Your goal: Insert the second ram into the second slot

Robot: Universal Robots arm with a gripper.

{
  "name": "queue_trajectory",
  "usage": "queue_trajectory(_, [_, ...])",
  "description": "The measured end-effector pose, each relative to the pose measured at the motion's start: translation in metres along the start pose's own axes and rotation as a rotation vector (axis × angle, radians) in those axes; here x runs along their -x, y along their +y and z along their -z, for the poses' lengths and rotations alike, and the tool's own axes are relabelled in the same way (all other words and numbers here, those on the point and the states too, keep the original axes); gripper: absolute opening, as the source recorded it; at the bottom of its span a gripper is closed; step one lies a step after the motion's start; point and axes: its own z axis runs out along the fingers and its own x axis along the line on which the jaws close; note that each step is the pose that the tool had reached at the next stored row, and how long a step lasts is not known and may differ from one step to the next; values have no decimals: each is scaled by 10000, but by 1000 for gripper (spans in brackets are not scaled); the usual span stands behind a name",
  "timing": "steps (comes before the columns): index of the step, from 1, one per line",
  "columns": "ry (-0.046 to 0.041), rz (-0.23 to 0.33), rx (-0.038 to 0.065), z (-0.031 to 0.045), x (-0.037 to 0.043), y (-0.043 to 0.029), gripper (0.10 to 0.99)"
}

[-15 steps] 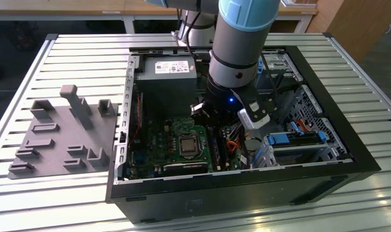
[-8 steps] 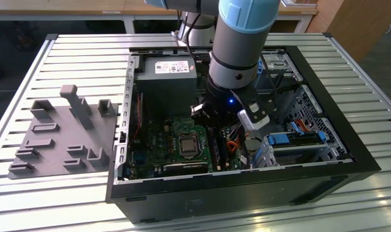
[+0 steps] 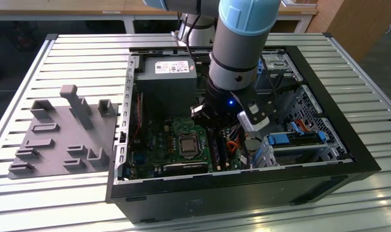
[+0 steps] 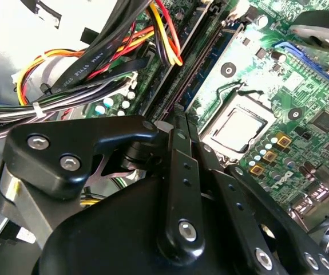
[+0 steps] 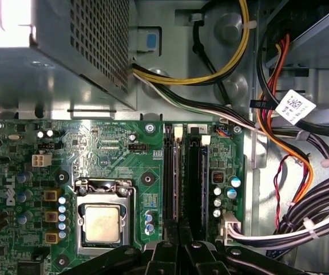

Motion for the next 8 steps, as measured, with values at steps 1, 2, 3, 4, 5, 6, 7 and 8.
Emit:
queue_trajectory(1, [3, 0, 0, -1, 0, -2, 118])
queue_trajectory(2, [5, 0, -2, -1, 0, -2, 118])
queue_trajectory(3, [6, -1, -3, -1, 0, -2, 118])
queue_trajectory(4, [6, 0, -3, -1, 0, -3, 118])
queue_trajectory(5, [6, 0, -3, -1, 0, -3, 118])
queue_trajectory(6, [6, 0, -3, -1, 0, -3, 118])
queue_trajectory(7, [6, 0, -3, -1, 0, -3, 118])
queue_trajectory(8, [6, 0, -3, -1, 0, -3, 118])
